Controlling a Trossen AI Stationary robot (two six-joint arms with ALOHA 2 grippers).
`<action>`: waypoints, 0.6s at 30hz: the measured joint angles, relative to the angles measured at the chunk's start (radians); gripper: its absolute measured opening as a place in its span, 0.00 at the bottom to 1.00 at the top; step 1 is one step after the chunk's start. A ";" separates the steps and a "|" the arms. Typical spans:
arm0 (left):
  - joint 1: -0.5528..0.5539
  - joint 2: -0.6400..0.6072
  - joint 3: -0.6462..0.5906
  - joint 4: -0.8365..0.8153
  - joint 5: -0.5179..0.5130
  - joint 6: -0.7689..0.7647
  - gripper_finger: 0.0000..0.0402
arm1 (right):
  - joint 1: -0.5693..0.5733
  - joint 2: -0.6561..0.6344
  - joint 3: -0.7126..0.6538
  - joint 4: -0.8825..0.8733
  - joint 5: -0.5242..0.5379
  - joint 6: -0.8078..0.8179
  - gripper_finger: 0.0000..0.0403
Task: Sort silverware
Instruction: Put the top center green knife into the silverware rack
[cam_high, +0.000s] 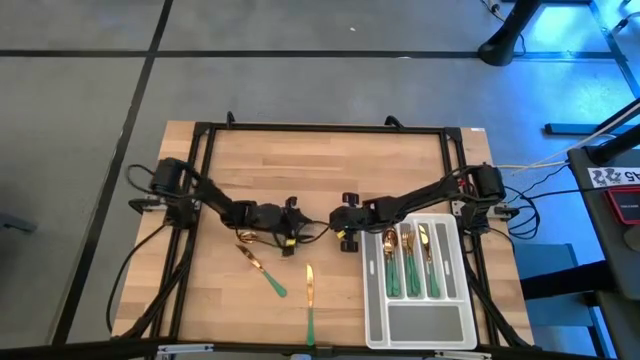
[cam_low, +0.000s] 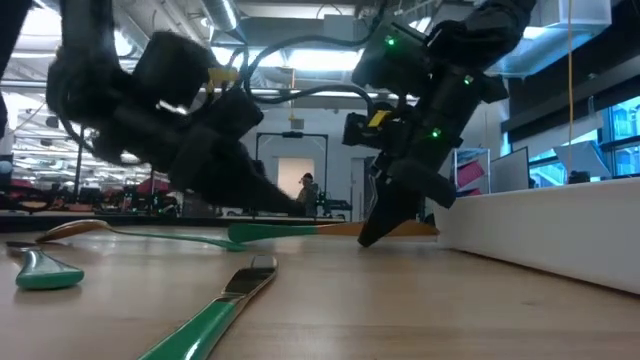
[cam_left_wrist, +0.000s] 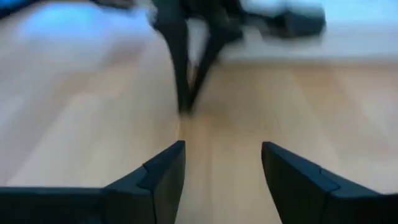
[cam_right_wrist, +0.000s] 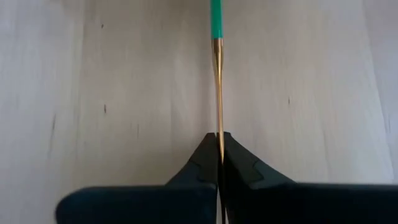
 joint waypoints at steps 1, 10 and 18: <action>-0.012 -0.031 0.016 -0.106 -0.019 0.017 0.50 | 0.000 0.000 0.013 -0.025 -0.002 0.000 0.01; -0.050 -0.120 0.188 -0.679 -0.154 0.044 0.39 | 0.000 0.000 0.116 -0.110 -0.004 -0.031 0.00; -0.051 -0.120 0.206 -0.738 -0.184 0.041 0.16 | 0.000 0.000 0.139 -0.155 -0.008 -0.034 0.00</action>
